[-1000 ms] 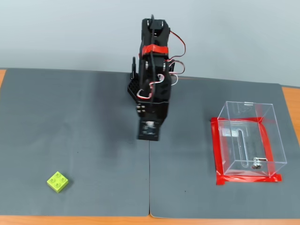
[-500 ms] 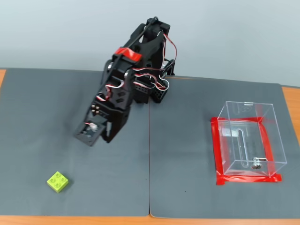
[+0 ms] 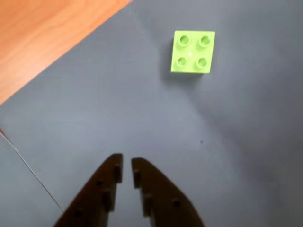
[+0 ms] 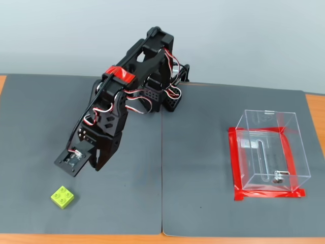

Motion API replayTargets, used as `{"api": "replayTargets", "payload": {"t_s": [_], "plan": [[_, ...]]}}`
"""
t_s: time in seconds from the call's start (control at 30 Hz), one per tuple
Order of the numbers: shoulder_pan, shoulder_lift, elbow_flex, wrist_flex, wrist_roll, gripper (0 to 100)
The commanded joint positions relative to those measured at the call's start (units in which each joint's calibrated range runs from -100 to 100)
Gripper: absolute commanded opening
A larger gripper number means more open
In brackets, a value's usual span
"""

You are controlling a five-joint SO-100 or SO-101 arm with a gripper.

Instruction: Pick the green lego block and place it into the transparent box

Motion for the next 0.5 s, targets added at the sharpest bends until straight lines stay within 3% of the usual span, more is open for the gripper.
{"api": "replayTargets", "payload": {"t_s": [0.0, 0.13, 0.27, 0.47], "plan": [[0.03, 2.07, -5.79, -3.15, 0.05, 3], [0.33, 5.55, -8.06, -8.80, 0.26, 5], [1.08, 6.99, -7.78, -9.14, 1.35, 23], [2.42, 10.21, -8.24, -9.32, 1.77, 34]]}}
